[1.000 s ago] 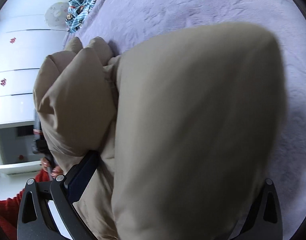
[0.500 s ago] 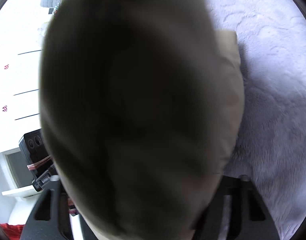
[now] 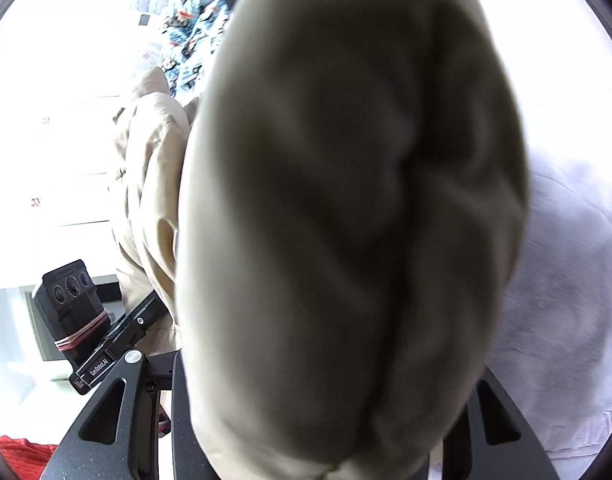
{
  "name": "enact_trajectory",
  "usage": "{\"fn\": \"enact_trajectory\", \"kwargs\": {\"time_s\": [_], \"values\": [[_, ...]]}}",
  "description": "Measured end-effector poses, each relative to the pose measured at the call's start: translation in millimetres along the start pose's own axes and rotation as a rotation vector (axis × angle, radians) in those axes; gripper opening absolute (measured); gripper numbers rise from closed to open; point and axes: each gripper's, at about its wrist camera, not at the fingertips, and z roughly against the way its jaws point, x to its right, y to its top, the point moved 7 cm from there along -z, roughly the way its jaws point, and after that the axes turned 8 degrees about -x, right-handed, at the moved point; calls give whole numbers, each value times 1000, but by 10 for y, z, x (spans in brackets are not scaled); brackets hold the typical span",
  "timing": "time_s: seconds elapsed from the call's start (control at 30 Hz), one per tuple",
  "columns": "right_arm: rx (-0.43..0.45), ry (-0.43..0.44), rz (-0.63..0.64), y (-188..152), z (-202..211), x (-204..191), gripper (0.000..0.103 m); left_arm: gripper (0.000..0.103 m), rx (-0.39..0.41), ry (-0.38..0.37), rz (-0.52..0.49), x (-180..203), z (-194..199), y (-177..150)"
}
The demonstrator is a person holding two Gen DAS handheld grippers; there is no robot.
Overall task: Fold large clothes
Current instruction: 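Grasp the jacket hem end with both tools and lift it up, then fold the lifted hem end over onto the collar end with both tools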
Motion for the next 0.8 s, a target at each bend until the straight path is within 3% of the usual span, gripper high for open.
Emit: {"fn": "enact_trajectory", "kwargs": {"time_s": [0.07, 0.2, 0.43, 0.63, 0.8], "values": [[10, -6, 16, 49, -119, -205, 48, 71, 17, -3, 6, -199, 102, 49], [24, -13, 37, 141, -493, -621, 48, 71, 41, 0, 3, -1021, 591, 19], [58, -41, 66, 298, -1408, -1448, 48, 71, 62, 25, 44, -2374, 1037, 211], [18, -55, 128, 563, -2266, -2039, 48, 71, 83, 106, 115, -3431, 1163, 382], [-20, -144, 161, 937, -2694, -2070, 49, 75, 59, 147, 199, -4144, 800, 426]]}}
